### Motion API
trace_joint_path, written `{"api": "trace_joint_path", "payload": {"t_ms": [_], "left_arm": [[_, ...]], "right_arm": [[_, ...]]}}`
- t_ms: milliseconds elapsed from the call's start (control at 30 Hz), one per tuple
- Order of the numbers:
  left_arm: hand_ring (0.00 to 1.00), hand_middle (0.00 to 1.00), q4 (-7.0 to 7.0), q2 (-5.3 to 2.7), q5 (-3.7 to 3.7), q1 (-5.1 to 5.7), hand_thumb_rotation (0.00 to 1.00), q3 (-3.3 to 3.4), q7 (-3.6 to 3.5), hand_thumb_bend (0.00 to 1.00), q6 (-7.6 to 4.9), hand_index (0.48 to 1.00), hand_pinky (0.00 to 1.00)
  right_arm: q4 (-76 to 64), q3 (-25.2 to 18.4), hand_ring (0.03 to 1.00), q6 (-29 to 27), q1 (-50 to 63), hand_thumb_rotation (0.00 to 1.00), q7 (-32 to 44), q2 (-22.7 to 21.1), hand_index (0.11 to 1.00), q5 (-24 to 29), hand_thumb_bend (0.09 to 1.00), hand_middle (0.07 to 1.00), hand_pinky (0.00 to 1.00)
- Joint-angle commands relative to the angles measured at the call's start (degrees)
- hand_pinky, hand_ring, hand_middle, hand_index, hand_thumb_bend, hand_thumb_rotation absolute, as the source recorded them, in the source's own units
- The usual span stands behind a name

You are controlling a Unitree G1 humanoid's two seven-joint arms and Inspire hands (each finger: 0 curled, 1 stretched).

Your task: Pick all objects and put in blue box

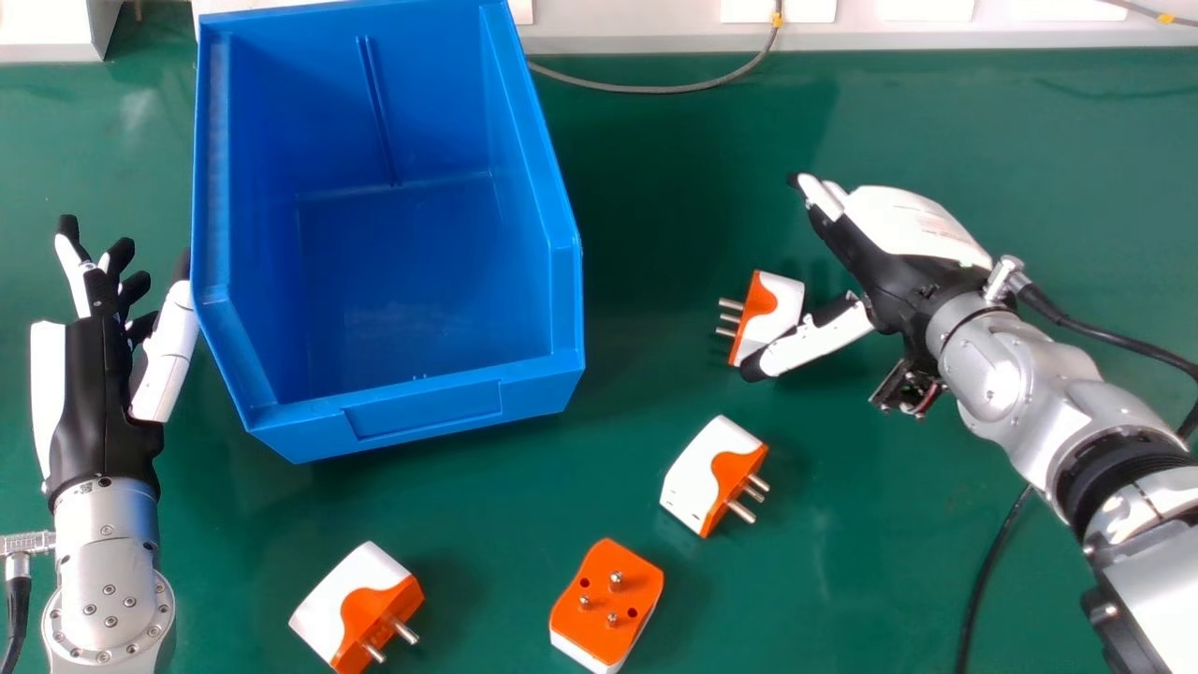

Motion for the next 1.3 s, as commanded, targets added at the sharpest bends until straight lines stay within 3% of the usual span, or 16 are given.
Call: {"api": "trace_joint_path", "payload": {"t_ms": [0, 200, 433, 767, 967, 1267], "left_arm": [[0.91, 0.96, -0.93, 0.90, 0.11, -0.37, 0.91, 0.06, 0.09, 0.88, -0.76, 0.978, 0.84], [0.91, 0.96, -1.00, 0.92, 0.25, -0.40, 0.91, -0.01, 0.25, 0.87, -0.71, 0.978, 0.84], [0.91, 0.96, -0.79, 0.98, 0.32, -0.34, 0.91, 0.01, 0.31, 0.87, -0.86, 0.977, 0.84], [0.91, 0.96, -1.08, 0.89, 0.20, -0.18, 0.91, 0.07, 0.34, 0.87, -0.63, 0.977, 0.84], [0.91, 0.96, -1.38, 0.87, 0.01, -0.09, 0.91, 0.15, 0.07, 0.88, -0.65, 0.977, 0.84], [0.91, 0.96, -1.22, 0.91, -0.20, -0.26, 0.91, 0.22, -0.40, 0.87, -0.65, 0.977, 0.84]], "right_arm": [[-0.83, 0.08, 0.981, -2.44, 0.26, 0.41, -2.69, -1.03, 0.977, 0.17, 1.000, 0.983, 0.87], [-1.01, 1.03, 0.947, -6.05, 1.01, 0.40, -6.73, -1.27, 0.948, -0.79, 1.000, 0.948, 0.86], [-0.99, 3.76, 0.922, -4.77, 0.96, 0.39, -9.43, -0.96, 0.932, -3.56, 1.000, 0.926, 0.83], [-0.93, 5.55, 0.910, 1.43, -0.40, 0.30, -3.88, 0.23, 0.929, -4.13, 1.000, 0.921, 0.81], [-0.99, 5.85, 0.901, 1.99, -0.37, 0.23, -3.10, 0.43, 0.922, -3.94, 1.000, 0.917, 0.81], [-0.98, 6.42, 0.879, 2.39, -0.66, 0.20, -2.30, 1.40, 0.911, -4.03, 1.000, 0.903, 0.79]]}}
